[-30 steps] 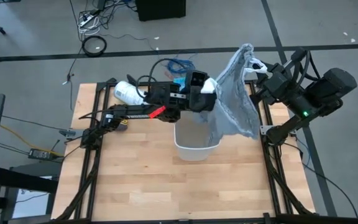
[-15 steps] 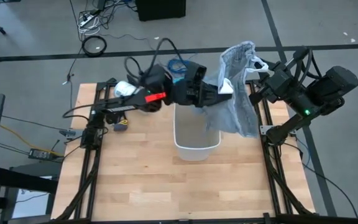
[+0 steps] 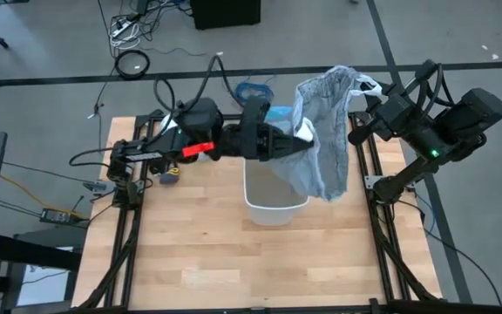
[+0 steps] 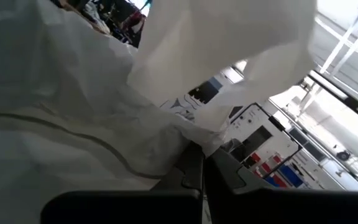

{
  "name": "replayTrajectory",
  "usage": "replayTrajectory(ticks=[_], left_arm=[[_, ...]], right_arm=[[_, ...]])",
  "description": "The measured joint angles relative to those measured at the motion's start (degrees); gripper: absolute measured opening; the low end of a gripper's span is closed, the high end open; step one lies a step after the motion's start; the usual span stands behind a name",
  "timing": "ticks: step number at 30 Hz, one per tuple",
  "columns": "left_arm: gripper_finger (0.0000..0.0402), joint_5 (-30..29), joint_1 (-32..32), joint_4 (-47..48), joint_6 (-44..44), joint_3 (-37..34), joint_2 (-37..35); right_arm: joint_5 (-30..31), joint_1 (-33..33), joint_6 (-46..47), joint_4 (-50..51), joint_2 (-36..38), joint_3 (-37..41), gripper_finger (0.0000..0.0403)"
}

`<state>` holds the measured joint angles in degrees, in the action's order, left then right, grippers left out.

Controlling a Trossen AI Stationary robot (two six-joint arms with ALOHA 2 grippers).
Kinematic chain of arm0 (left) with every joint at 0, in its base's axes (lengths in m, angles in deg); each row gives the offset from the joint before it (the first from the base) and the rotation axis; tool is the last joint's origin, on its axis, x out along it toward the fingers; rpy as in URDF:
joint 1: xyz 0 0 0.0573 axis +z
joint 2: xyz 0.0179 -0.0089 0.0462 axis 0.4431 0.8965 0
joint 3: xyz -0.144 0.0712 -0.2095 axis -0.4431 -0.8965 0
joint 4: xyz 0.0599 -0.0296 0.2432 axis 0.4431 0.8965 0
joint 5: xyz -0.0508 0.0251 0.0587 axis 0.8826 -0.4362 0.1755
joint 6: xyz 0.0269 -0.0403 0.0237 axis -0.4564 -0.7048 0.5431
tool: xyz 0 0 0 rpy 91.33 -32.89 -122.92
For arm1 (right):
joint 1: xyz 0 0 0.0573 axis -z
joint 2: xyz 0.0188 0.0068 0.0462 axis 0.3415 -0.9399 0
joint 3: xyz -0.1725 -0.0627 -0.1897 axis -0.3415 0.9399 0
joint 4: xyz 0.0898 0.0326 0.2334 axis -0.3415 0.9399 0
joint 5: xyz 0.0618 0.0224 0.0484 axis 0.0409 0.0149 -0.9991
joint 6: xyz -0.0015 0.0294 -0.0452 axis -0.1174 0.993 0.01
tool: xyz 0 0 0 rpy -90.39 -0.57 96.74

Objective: Place trash/remove bag and relplace
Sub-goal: Put the gray trash bag into the trash bin

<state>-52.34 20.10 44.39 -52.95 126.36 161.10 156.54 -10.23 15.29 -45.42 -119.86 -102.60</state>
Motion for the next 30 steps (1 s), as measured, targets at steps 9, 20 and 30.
replayTrajectory(ticks=[9,20,30], left_arm=[[0.0,-7.6,-4.9,-2.3,-2.4,0.0,0.0],[0.0,-8.2,-6.2,-16.1,-10.1,-0.1,5.2],[0.0,-8.6,-7.3,-15.0,-11.6,-0.1,3.7]], right_arm=[[-0.4,0.0,-0.5,0.0,0.1,0.0,0.0],[-0.1,-0.3,0.1,-0.3,0.0,0.0,0.0],[0.3,-0.8,0.6,-0.4,0.0,0.0,0.0]])
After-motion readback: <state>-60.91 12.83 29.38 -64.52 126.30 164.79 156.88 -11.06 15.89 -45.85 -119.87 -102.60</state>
